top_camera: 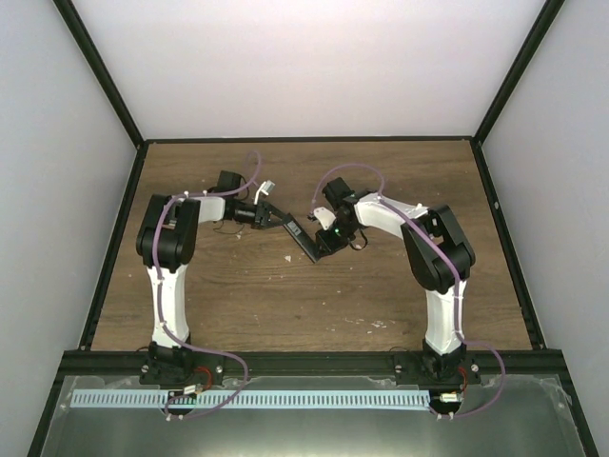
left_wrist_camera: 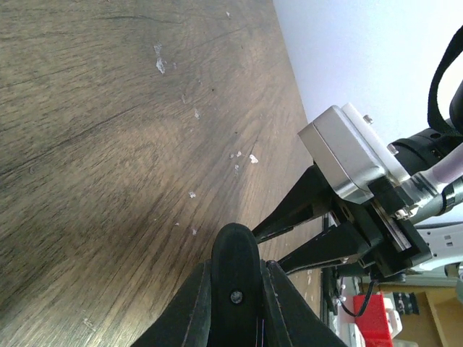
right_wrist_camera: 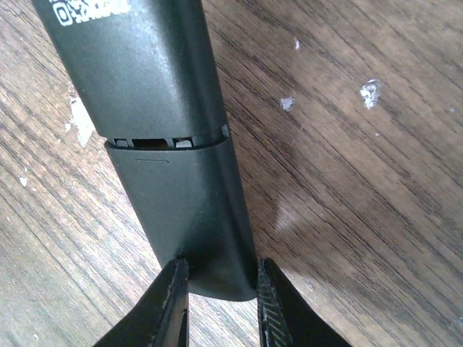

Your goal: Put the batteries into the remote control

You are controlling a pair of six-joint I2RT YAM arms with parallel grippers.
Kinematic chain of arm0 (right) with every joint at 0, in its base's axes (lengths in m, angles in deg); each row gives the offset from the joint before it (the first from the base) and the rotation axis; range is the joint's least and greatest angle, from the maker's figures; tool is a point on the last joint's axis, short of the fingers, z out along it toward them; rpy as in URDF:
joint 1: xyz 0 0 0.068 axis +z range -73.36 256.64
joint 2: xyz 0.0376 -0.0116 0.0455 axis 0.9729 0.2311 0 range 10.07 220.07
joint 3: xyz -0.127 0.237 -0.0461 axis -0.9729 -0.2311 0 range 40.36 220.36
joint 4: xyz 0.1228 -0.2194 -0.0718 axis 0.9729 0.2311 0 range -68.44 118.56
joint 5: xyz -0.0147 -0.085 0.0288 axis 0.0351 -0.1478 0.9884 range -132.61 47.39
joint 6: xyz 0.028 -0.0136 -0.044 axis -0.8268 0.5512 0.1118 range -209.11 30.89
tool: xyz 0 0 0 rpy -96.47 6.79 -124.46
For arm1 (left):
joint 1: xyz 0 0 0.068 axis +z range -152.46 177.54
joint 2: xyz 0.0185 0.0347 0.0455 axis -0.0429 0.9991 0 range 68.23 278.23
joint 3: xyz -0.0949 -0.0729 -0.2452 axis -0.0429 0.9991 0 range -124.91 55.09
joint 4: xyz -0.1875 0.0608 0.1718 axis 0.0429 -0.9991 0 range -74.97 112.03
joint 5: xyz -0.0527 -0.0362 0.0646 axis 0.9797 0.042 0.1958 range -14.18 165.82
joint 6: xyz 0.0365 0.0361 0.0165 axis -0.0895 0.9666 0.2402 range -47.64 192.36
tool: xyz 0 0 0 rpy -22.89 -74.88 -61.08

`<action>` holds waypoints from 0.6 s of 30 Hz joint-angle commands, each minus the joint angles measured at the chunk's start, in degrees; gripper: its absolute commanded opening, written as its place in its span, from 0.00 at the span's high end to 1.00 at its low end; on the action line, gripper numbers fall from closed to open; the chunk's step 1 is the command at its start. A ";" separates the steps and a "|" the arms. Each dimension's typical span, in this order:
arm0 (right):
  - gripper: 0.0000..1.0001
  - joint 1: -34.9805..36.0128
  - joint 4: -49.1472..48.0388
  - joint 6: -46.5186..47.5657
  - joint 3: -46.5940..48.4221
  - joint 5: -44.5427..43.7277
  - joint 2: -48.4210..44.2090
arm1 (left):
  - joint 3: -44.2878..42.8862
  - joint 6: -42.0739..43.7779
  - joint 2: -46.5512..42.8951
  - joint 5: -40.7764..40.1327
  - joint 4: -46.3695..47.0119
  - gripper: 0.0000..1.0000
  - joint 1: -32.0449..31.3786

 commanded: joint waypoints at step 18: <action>0.82 -0.65 -11.32 -1.76 4.76 -7.20 5.49 | -1.69 8.92 4.47 3.04 -11.85 1.00 -5.28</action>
